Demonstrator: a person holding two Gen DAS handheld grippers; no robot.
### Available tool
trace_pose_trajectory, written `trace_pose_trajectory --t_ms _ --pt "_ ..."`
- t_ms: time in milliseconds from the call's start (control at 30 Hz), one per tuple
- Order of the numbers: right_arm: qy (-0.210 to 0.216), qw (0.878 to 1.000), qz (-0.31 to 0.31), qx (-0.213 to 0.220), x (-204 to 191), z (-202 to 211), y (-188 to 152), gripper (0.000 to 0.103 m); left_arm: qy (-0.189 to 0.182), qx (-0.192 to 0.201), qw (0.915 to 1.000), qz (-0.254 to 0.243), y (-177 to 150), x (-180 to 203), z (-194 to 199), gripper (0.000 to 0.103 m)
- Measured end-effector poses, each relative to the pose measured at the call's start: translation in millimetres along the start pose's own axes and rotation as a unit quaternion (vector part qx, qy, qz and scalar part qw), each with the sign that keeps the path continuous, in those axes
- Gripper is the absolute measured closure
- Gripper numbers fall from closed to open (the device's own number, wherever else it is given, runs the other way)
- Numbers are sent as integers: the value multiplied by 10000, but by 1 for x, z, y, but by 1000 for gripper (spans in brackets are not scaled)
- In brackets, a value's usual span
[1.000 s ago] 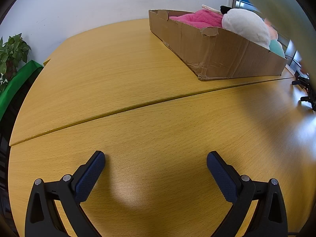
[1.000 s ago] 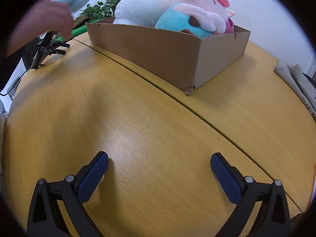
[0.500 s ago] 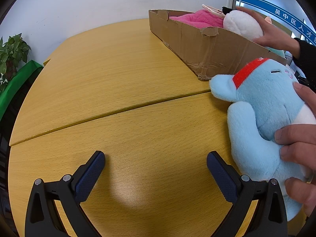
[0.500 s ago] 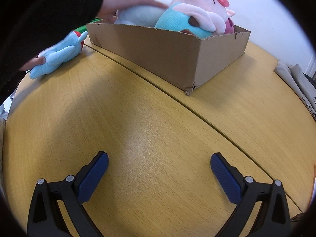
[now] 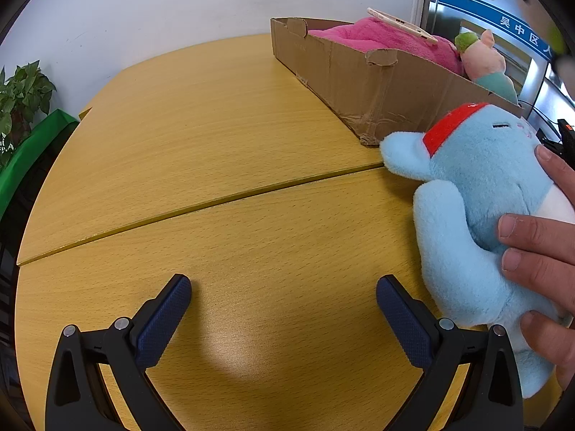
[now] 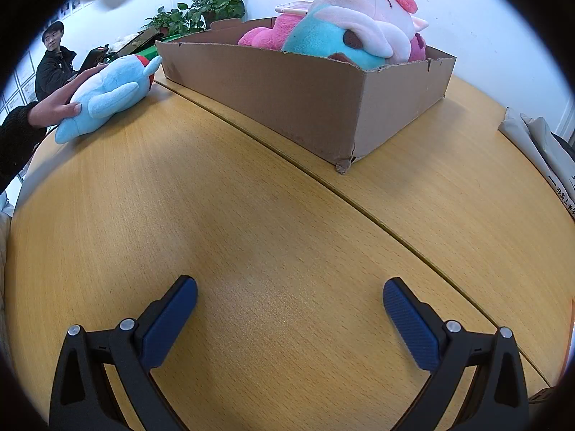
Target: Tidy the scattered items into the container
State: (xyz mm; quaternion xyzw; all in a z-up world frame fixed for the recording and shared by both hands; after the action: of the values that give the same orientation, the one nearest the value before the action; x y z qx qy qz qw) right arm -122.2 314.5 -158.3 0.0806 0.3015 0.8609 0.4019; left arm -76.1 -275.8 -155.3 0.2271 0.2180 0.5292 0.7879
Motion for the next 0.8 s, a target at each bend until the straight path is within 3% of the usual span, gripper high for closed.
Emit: trace_pose_trajectory --t_ms 800 --pt "1 10000 -2 -1 -1 1 0 0 -7 -4 10000 4 3 -10 -5 0"
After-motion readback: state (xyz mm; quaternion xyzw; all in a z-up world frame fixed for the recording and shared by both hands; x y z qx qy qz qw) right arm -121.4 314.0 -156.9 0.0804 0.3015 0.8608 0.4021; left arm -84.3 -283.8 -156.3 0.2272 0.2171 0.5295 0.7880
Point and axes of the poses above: each gripper's, at about its wrist camera, not at the fingertips, and z roughly against the way its jaws point, x to its right, y to its top, the point moved 5 cm from there along -z, roughly the way its jaws point, and after that the axes turned 11 degrees about -z, right-handed, at the moved point
